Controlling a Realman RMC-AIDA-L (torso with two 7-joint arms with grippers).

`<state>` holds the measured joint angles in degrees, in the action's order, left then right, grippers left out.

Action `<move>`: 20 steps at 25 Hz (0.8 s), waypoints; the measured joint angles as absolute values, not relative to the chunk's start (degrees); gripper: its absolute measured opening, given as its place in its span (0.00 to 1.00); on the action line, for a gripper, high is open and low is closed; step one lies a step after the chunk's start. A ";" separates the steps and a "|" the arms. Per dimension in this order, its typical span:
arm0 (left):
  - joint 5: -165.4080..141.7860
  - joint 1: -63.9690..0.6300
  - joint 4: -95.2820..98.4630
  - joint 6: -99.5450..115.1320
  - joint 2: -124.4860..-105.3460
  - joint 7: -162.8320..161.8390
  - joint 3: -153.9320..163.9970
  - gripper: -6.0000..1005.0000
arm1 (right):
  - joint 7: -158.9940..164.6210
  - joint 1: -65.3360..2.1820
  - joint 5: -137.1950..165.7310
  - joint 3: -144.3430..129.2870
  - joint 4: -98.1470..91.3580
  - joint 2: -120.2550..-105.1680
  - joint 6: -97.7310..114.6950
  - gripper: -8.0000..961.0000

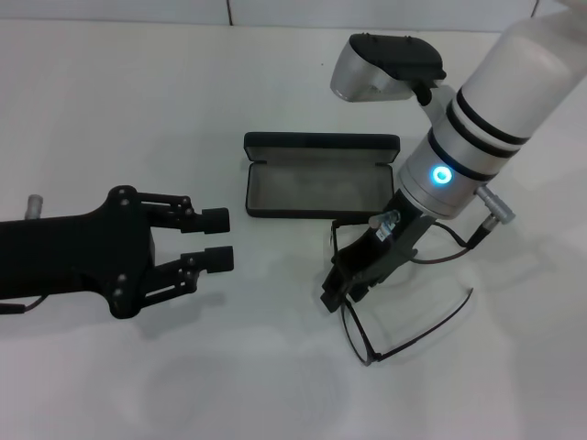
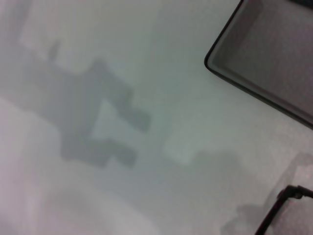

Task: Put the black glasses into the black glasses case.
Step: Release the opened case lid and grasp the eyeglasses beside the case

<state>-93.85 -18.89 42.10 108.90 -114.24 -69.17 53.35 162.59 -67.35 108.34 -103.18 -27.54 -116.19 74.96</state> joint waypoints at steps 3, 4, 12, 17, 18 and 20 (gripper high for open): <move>-93.93 -18.89 42.10 108.90 -114.25 -69.17 53.35 0.35 | 162.60 -66.79 108.34 -103.40 -28.17 -116.19 74.96 0.39; -93.94 -18.89 42.10 108.90 -114.25 -69.17 53.35 0.35 | 162.60 -66.34 108.32 -103.58 -28.88 -116.19 74.96 0.39; -93.96 -18.90 42.10 108.89 -114.26 -69.17 53.35 0.35 | 162.60 -65.04 107.97 -104.62 -31.23 -116.18 75.01 0.28; -93.96 -18.78 42.10 108.89 -114.31 -69.17 53.26 0.35 | 162.56 -64.02 106.95 -106.34 -33.74 -116.19 75.21 0.19; -93.96 -18.75 42.10 108.89 -114.32 -69.17 53.26 0.35 | 162.55 -63.91 106.73 -106.53 -33.95 -116.19 75.32 0.19; -93.96 -18.72 42.10 108.89 -114.33 -69.17 53.26 0.35 | 162.53 -63.80 105.74 -107.40 -34.29 -116.19 75.42 0.19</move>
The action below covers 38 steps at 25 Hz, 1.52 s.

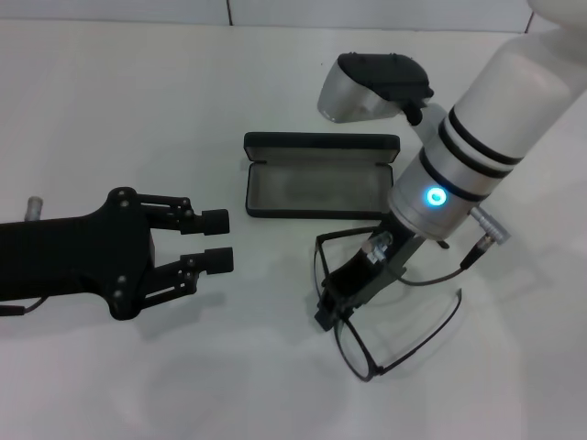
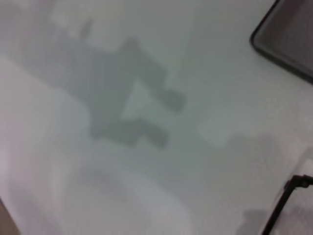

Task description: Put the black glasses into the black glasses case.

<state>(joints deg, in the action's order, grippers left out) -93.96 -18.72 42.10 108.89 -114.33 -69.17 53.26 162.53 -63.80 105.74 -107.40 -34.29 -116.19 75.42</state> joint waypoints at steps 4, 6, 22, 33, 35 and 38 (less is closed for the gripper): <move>-93.96 -18.62 42.10 108.89 -114.40 -69.17 53.25 0.35 | 162.51 -62.84 104.35 -108.94 -36.06 -116.19 75.45 0.19; -93.96 -18.62 42.10 108.89 -114.43 -69.17 53.26 0.35 | 162.50 -61.54 104.34 -109.39 -38.06 -116.19 75.42 0.19; -93.33 -19.49 40.75 108.90 -116.62 -70.12 44.41 0.35 | 161.87 -43.36 117.89 -107.02 -66.14 -116.06 78.87 0.19; -87.69 -18.11 40.41 109.05 -117.20 -70.14 43.68 0.35 | 161.30 -36.67 121.46 -110.54 -79.42 -116.13 81.96 0.16; -86.34 -17.81 40.12 109.07 -117.04 -70.14 43.67 0.35 | 159.73 -34.83 123.05 -110.61 -82.36 -116.14 82.22 0.16; -85.23 -17.51 39.84 109.10 -116.89 -70.14 43.66 0.35 | 156.49 -32.41 123.42 -110.09 -85.51 -116.11 82.17 0.15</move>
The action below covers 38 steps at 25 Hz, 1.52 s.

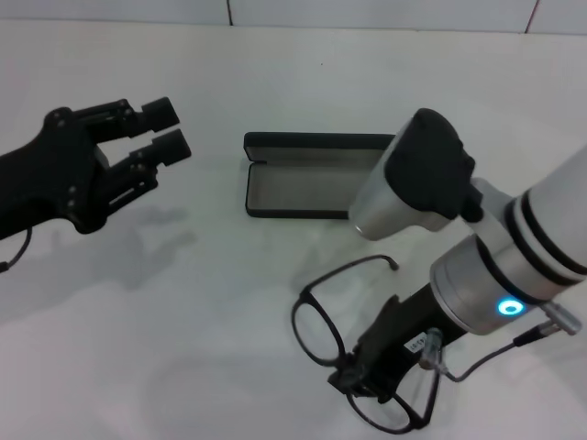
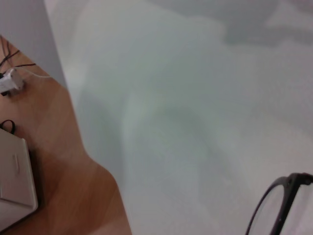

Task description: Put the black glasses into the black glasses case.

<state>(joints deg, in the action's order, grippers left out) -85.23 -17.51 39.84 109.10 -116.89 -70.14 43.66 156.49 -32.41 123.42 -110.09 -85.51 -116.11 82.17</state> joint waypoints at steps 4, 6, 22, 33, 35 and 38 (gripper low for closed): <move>-84.60 -17.32 39.81 109.20 -116.77 -70.15 43.59 0.35 | 151.81 -28.83 123.31 -108.36 -90.00 -115.97 81.58 0.14; -84.53 -17.48 39.81 109.25 -116.63 -70.43 43.47 0.35 | 149.59 -26.37 122.38 -106.30 -92.69 -115.91 81.74 0.13; -82.91 -17.44 39.74 111.37 -116.52 -72.94 41.40 0.35 | 136.36 -15.64 109.43 -91.71 -113.07 -115.80 89.32 0.12; -77.33 -19.25 39.08 112.25 -117.17 -77.33 41.81 0.35 | 95.69 -11.52 87.90 -72.28 -93.51 -115.71 106.82 0.12; -77.05 -19.67 39.08 112.84 -117.60 -78.63 41.85 0.35 | 89.63 -11.57 85.80 -68.08 -88.46 -115.70 111.25 0.12; -77.00 -20.33 39.08 114.08 -118.55 -79.52 42.36 0.35 | 84.24 -12.67 84.86 -63.66 -81.83 -115.62 115.75 0.12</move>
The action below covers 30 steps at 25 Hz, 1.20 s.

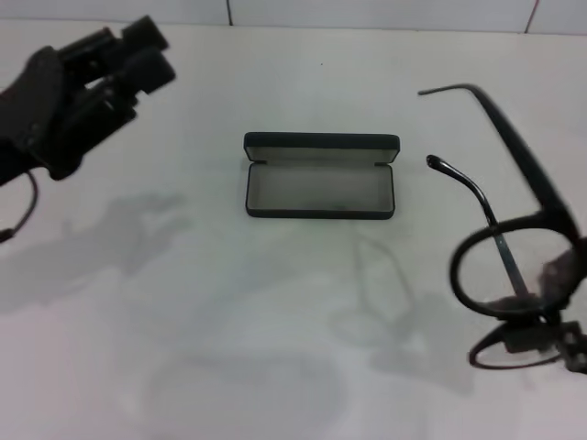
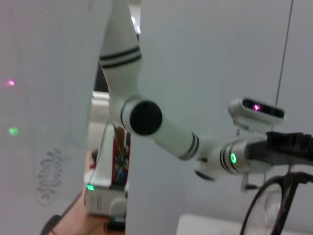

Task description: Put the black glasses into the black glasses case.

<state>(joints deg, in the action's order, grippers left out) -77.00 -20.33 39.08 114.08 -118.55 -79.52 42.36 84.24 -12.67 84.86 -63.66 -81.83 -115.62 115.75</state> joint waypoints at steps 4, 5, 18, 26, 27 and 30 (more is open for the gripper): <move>-76.68 -21.62 39.08 114.86 -119.51 -79.61 46.51 0.35 | 79.20 -15.46 85.22 -61.97 -73.74 -115.48 118.78 0.12; -76.42 -22.22 39.08 114.86 -119.54 -79.57 48.49 0.34 | 78.28 -16.17 85.33 -62.02 -72.05 -115.46 118.98 0.12; -72.54 -29.47 34.51 114.72 -119.69 -78.17 54.64 0.07 | 71.74 -27.87 87.48 -65.00 -54.67 -115.83 117.50 0.12; -73.20 -32.89 30.03 114.12 -119.79 -76.98 55.74 0.06 | 70.19 -32.84 87.46 -70.55 -49.18 -115.93 112.32 0.12; -73.23 -33.20 29.77 113.72 -119.78 -76.68 56.40 0.06 | 70.16 -33.32 87.36 -71.33 -49.04 -115.96 111.68 0.12; -73.25 -33.67 29.67 112.13 -119.74 -76.31 57.86 0.06 | 70.12 -34.37 86.98 -73.04 -48.89 -116.06 110.26 0.12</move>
<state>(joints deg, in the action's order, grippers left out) -73.25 -33.67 29.67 112.13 -119.74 -76.31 57.86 70.12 -34.37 86.98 -73.04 -48.89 -116.06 110.26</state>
